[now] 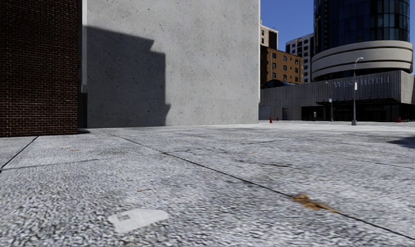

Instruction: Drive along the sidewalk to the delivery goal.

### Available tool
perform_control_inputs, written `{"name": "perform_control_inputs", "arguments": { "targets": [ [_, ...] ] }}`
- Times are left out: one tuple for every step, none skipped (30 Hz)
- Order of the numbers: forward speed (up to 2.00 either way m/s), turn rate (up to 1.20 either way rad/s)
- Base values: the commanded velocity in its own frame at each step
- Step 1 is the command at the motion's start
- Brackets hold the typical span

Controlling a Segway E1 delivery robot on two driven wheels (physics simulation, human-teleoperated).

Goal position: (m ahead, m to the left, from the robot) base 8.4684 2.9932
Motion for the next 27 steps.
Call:
{"name": "perform_control_inputs", "arguments": {
  "targets": [
    [2.0,0.07],
    [2.0,0.07],
    [2.0,0.07],
    [2.0,0.07],
    [2.0,0.1],
    [2.0,0.16],
    [2.0,0.18],
    [2.0,0.22],
    [2.0,0.23],
    [2.0,0.23],
    [2.0,0.24],
    [2.0,0.24],
    [2.0,0.24],
    [2.0,0.24],
    [2.0,0.28],
    [2.0,0.32],
    [2.0,0.35],
    [2.0,0.36],
    [2.0,0.36],
    [2.0,0.36],
    [2.0,0.36],
    [2.0,0.36],
    [2.0,0.36],
    [2.0,0.36],
    [2.0,0.36],
    [2.0,0.35],
    [2.0,0.31]
  ]
}}
